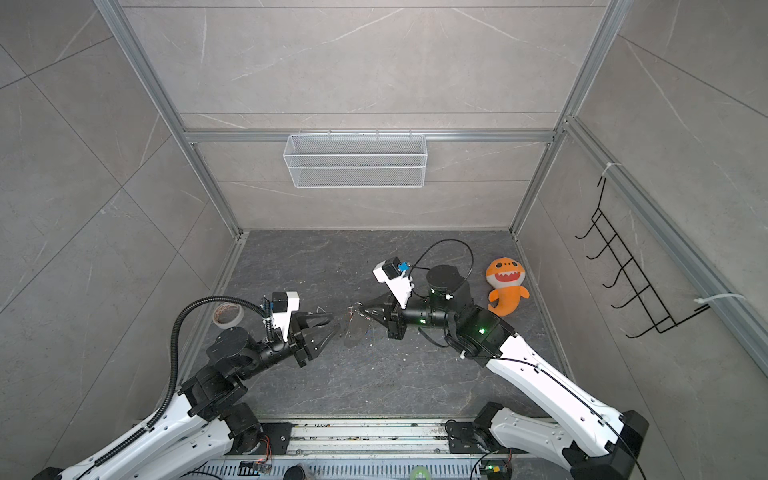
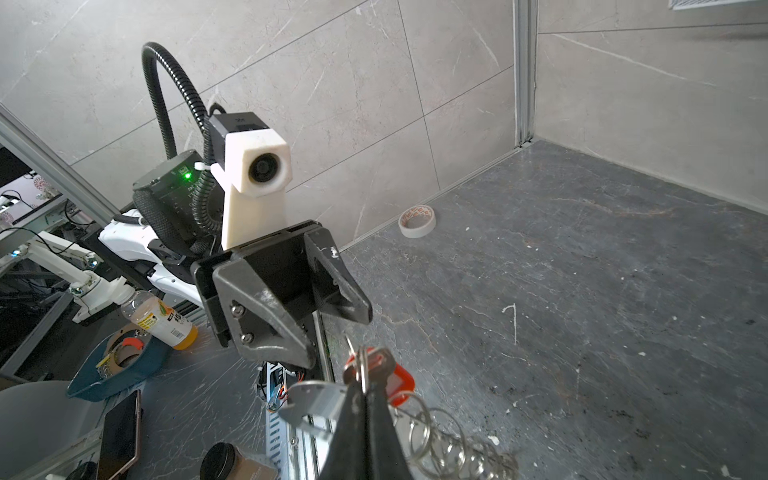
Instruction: Remove the keys from the keyring
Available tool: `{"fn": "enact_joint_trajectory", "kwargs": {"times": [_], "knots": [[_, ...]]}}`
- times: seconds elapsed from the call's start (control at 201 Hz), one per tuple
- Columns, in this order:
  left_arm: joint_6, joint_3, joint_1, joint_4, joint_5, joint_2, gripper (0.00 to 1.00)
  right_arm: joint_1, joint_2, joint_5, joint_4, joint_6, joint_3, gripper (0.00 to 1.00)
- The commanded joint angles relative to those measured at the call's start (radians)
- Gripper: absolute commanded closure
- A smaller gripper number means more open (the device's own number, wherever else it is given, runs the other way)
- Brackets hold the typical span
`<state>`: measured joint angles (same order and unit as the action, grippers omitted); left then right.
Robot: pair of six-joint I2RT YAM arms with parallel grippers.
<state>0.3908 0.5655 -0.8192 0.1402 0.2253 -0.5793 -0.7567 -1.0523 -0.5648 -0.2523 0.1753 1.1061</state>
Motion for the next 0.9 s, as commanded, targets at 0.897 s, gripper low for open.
{"fn": "enact_joint_trajectory", "kwargs": {"times": [0.897], "knots": [[-0.130, 0.135, 0.003, 0.155, 0.350, -0.188, 0.61, 0.005, -0.040, -0.185, -0.085, -0.160, 0.067, 1.00]]}}
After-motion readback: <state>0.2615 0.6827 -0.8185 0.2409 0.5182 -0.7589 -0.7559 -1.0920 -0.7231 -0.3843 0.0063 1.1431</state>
